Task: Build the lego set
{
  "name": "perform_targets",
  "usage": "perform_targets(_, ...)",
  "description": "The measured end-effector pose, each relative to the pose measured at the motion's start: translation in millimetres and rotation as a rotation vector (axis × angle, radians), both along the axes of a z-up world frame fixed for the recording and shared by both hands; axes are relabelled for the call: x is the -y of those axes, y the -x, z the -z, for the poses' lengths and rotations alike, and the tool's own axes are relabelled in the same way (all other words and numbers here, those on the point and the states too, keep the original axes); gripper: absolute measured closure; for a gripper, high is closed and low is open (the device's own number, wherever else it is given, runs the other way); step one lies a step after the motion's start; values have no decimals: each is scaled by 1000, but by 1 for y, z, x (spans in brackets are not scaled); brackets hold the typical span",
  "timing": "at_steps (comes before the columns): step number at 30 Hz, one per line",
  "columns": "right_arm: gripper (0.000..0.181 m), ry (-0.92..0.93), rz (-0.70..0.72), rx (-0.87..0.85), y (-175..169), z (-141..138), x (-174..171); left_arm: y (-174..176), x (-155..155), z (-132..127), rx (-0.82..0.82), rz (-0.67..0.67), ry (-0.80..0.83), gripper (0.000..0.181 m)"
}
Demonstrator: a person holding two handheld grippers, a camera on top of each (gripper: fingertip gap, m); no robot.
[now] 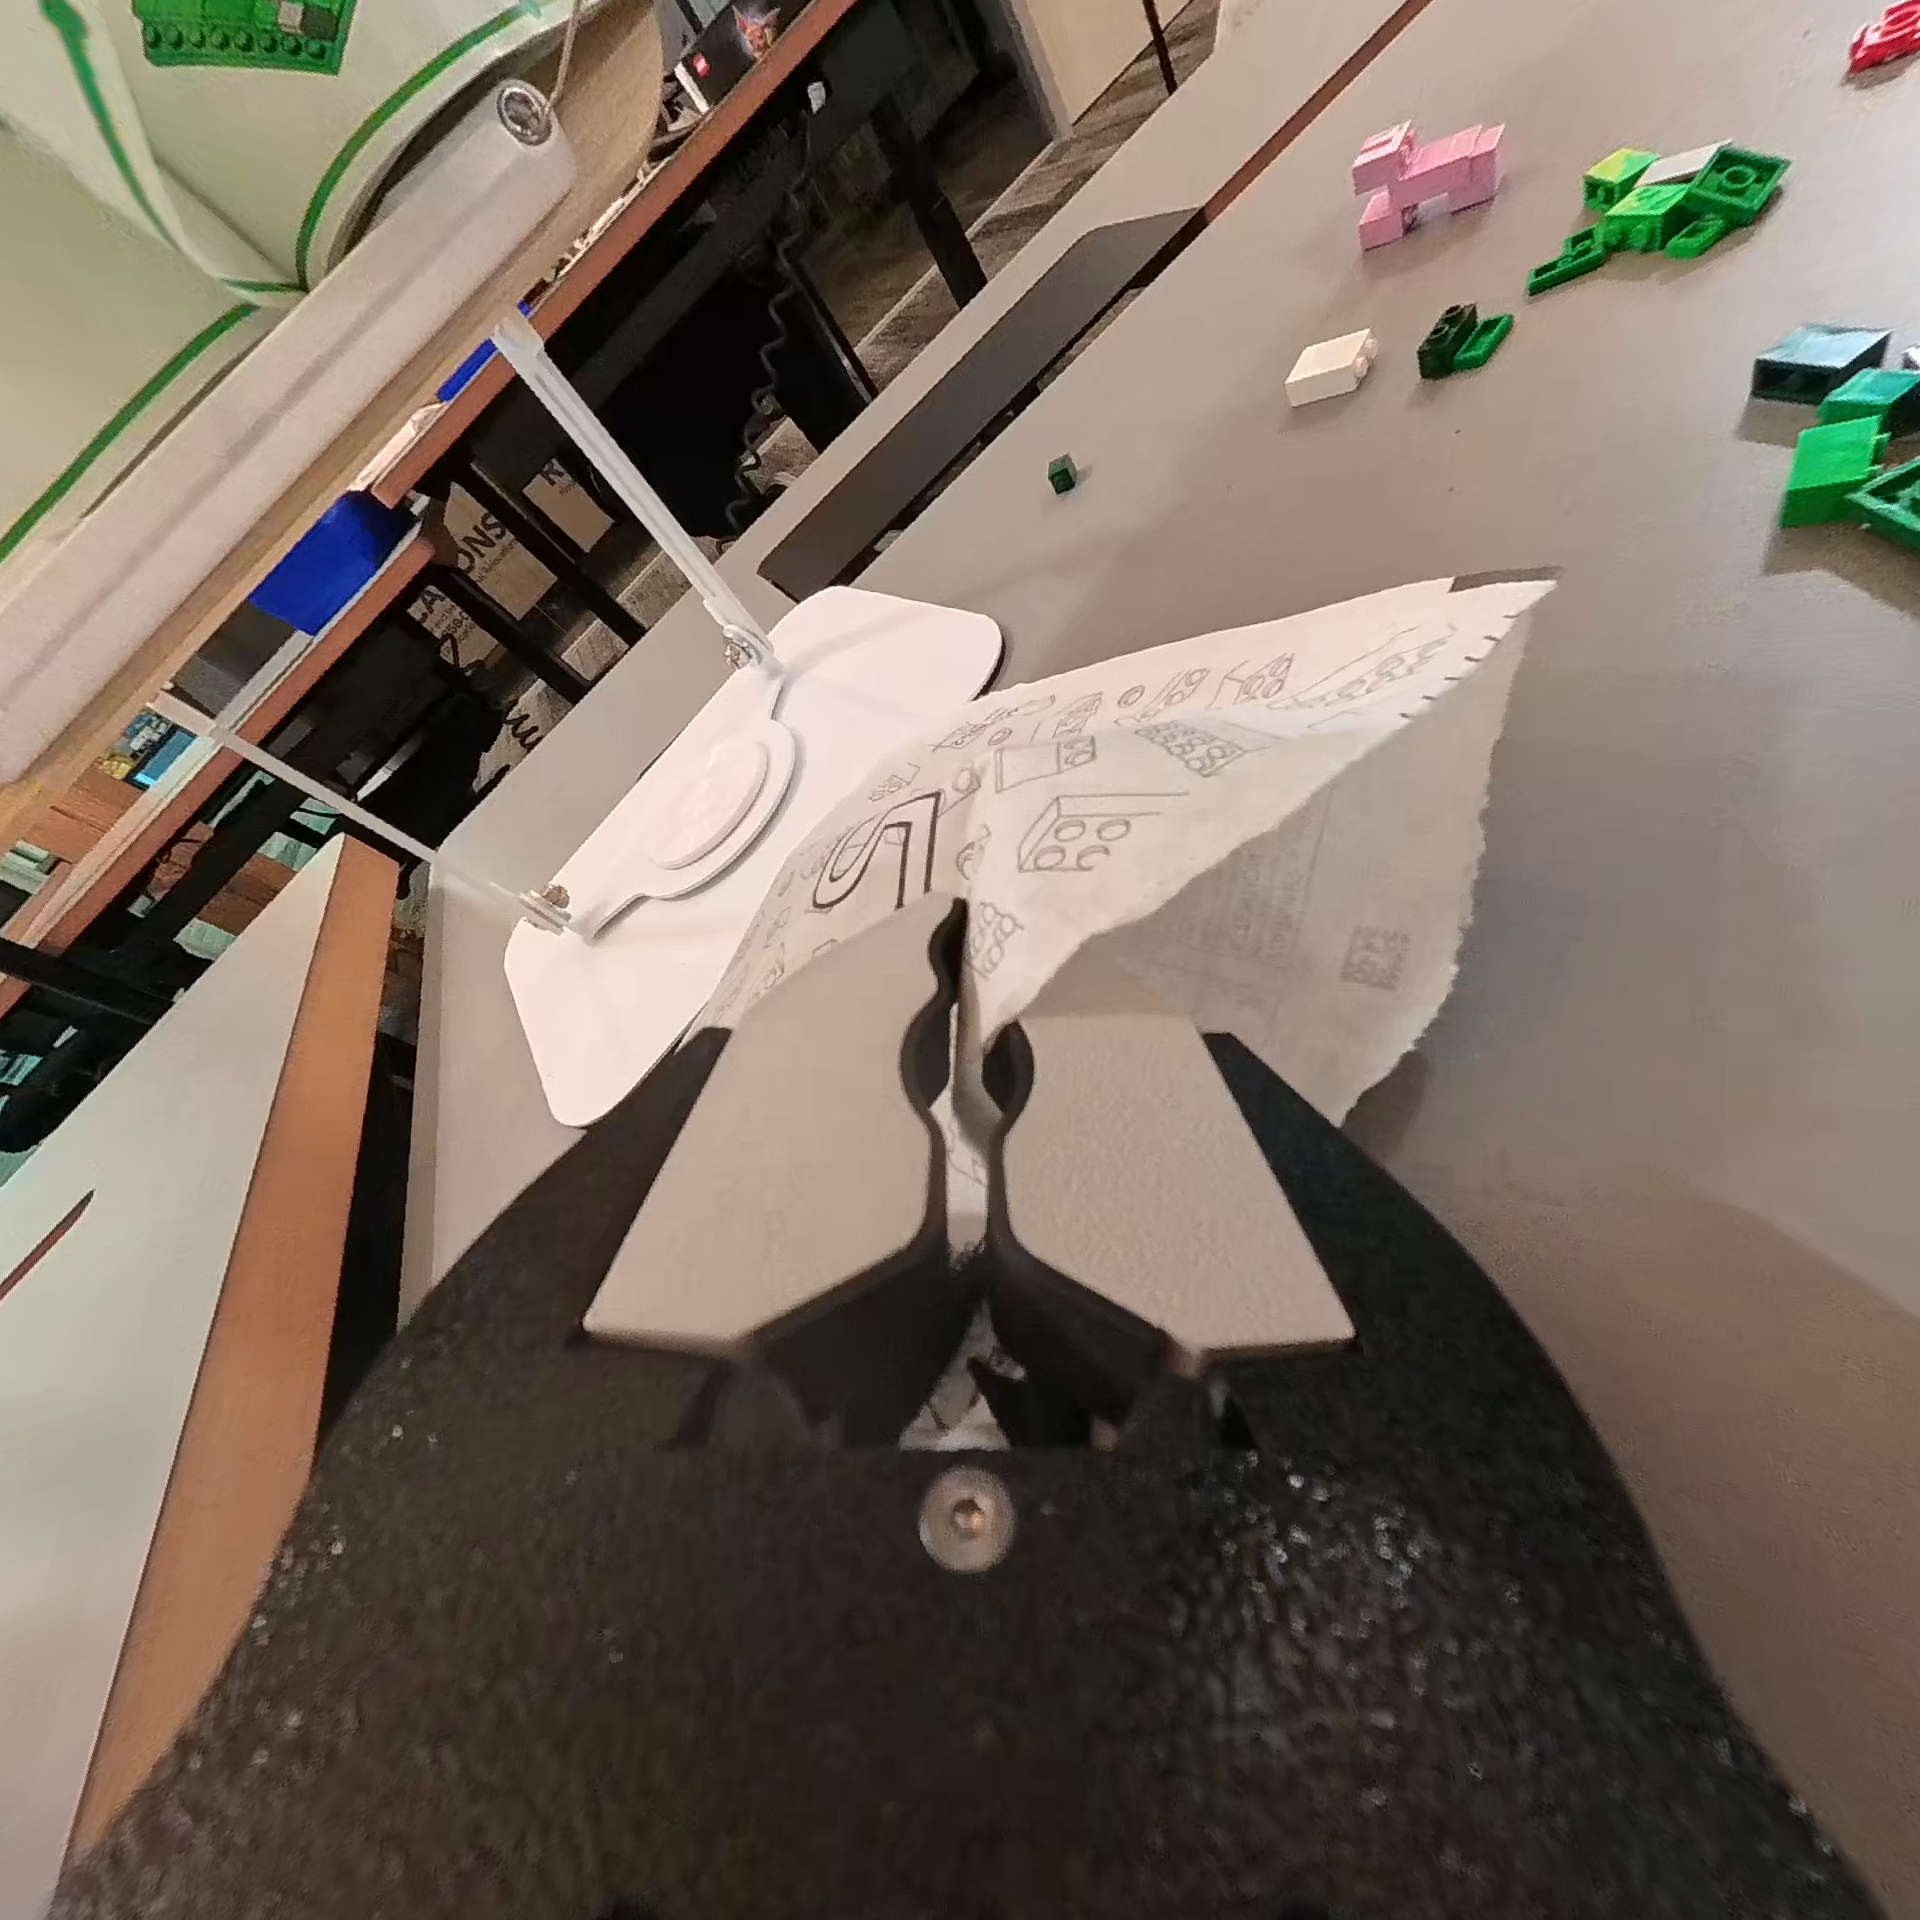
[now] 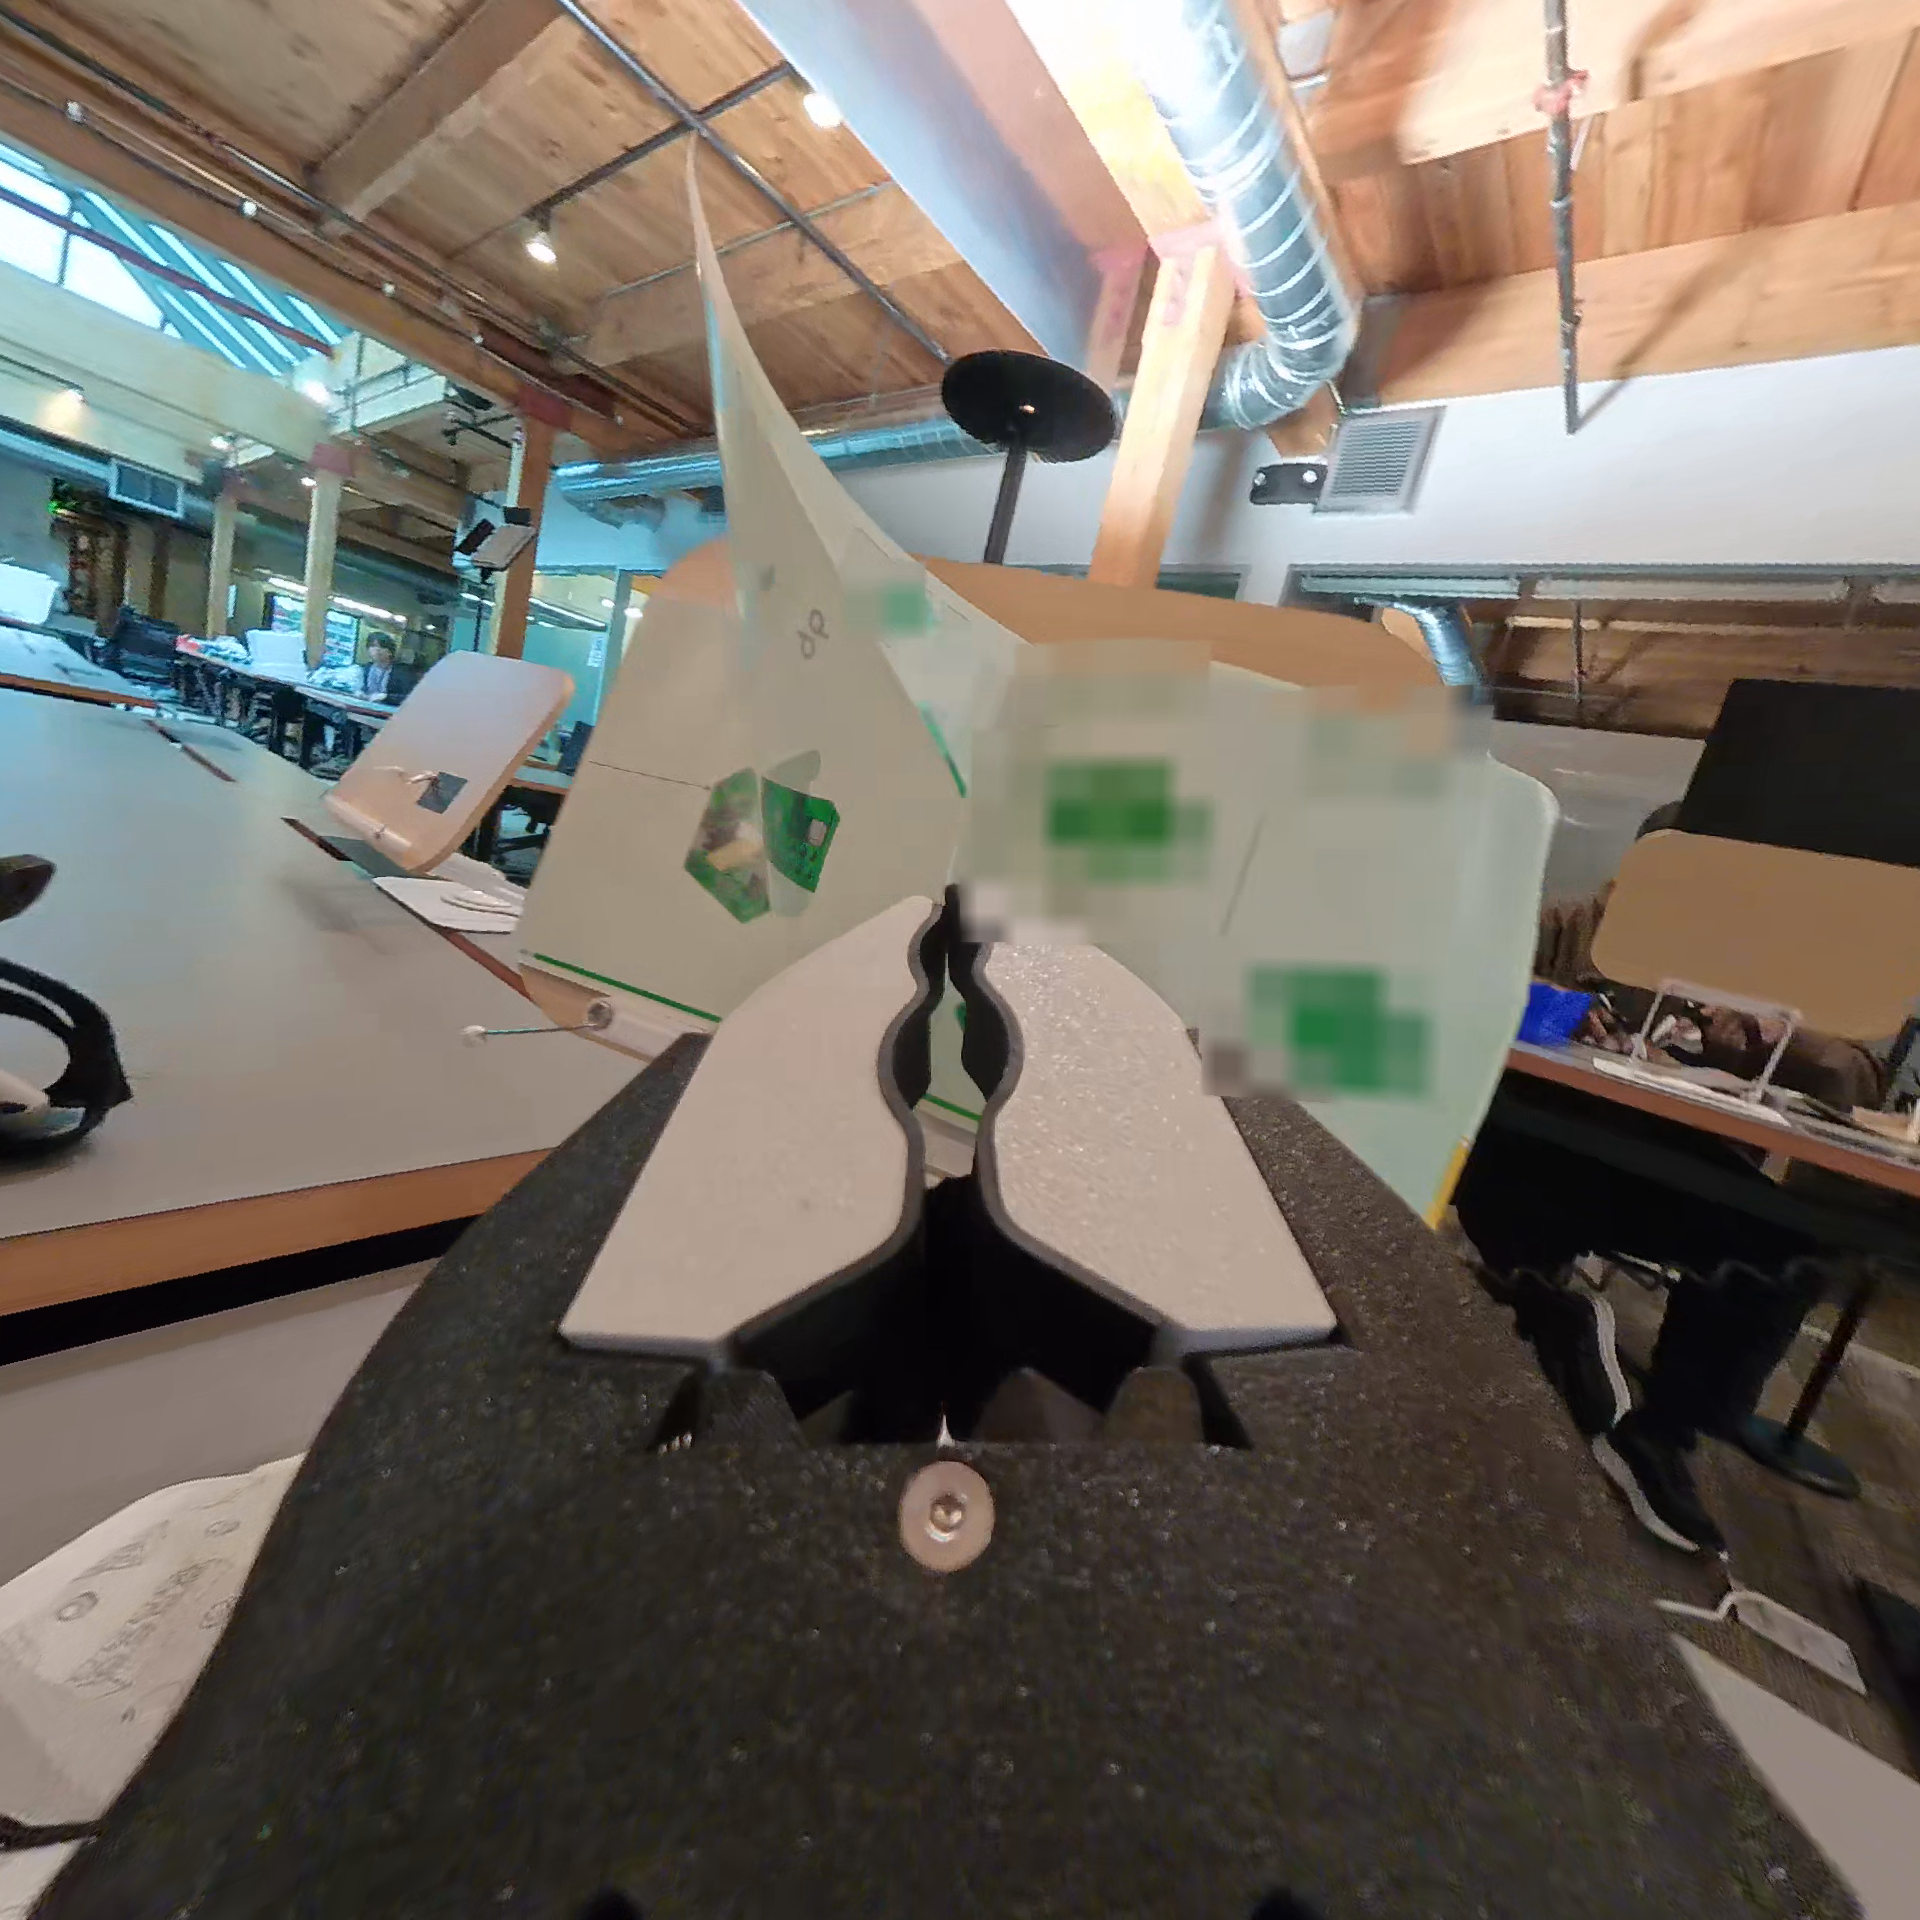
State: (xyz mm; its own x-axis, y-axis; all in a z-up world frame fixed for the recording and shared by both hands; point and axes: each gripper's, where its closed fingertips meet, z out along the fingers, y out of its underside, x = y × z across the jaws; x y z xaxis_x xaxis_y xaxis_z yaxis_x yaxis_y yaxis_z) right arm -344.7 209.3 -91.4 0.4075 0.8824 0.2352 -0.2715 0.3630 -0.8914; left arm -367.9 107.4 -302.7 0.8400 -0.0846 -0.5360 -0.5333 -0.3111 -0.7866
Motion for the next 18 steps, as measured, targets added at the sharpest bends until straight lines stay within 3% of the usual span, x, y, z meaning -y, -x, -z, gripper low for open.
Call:
perform_targets(6, 181, 77, 62, -27, -19, 11, -32, 0, 0, 2, 7, 3, 11, 181)
perform_targets(11, 181, 285, 107, -91, -35, 27, -84, 0, -1, 3, 5, 2, 15, 181)
perform_targets(18, 181, 395, 218, -73, -30, 47, -135, -1, -1, 3, 4, 3, 17, 181)
